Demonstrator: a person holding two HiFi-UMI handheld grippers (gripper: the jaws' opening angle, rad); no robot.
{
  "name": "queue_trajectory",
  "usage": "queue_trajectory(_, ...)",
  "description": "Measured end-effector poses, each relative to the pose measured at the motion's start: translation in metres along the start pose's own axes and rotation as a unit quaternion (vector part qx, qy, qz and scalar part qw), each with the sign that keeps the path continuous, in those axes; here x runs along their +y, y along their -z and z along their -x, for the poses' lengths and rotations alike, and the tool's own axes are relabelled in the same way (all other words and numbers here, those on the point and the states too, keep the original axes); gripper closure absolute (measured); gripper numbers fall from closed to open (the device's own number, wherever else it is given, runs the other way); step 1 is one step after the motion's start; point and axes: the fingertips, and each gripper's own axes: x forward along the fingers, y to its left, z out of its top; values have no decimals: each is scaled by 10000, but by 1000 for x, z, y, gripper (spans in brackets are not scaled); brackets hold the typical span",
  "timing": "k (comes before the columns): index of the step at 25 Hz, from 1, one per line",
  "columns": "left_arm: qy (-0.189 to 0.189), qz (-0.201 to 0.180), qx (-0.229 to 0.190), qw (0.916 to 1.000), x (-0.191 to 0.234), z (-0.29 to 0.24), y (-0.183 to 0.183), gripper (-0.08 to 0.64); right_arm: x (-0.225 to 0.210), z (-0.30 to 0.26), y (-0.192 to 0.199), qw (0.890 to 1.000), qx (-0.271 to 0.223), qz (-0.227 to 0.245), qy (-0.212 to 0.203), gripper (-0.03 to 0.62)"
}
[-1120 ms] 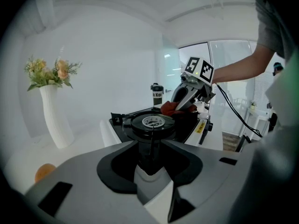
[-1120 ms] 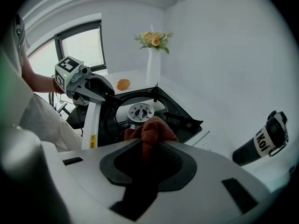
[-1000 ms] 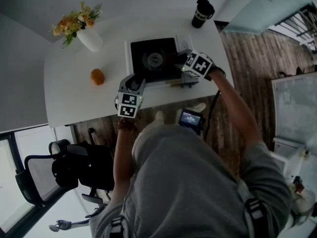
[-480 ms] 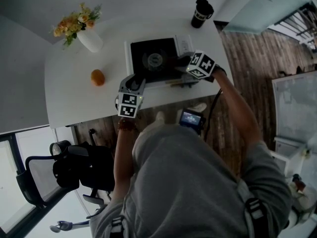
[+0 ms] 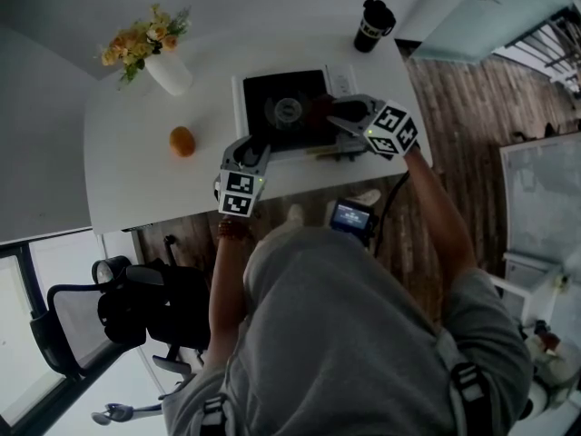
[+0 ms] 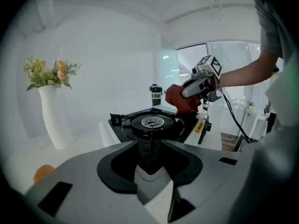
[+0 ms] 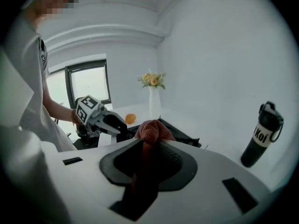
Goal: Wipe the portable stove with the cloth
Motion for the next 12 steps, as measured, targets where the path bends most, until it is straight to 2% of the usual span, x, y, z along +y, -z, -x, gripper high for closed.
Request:
queue_trajectory(2, 116, -42, -52, 9999, -2, 1, 0, 385, 9, 10, -20, 9992, -262, 229, 206, 495)
queue_trajectory(3, 186, -54, -86, 9998, -3, 1, -1, 378, 18, 12, -26, 9986, -213, 434, 235, 495)
queue_trajectory(5, 317, -46, -150, 9994, -4, 2, -1, 370, 44, 4, -20, 9937, 343, 1060, 111, 495)
queue_trajectory(6, 373, -24, -169, 9992, -5, 4, -1, 367, 58, -4, -10, 9861, 795, 1460, 15, 495)
queue_trajectory(8, 461, 44, -167, 9988, -7, 8, -1, 365, 73, -18, 19, 9593, 1733, 2228, -36, 494)
queue_trajectory(9, 491, 66, -161, 9986, -9, 9, -2, 365, 73, -23, 30, 9472, 2061, 2458, 36, 494)
queue_trajectory(10, 515, 67, -160, 9985, -10, 10, -3, 365, 71, -27, 37, 9413, 2233, 2529, 140, 495)
queue_trajectory(12, 553, 17, -173, 9983, -13, 10, -3, 362, 66, -31, 40, 9442, 2302, 2339, 271, 495)
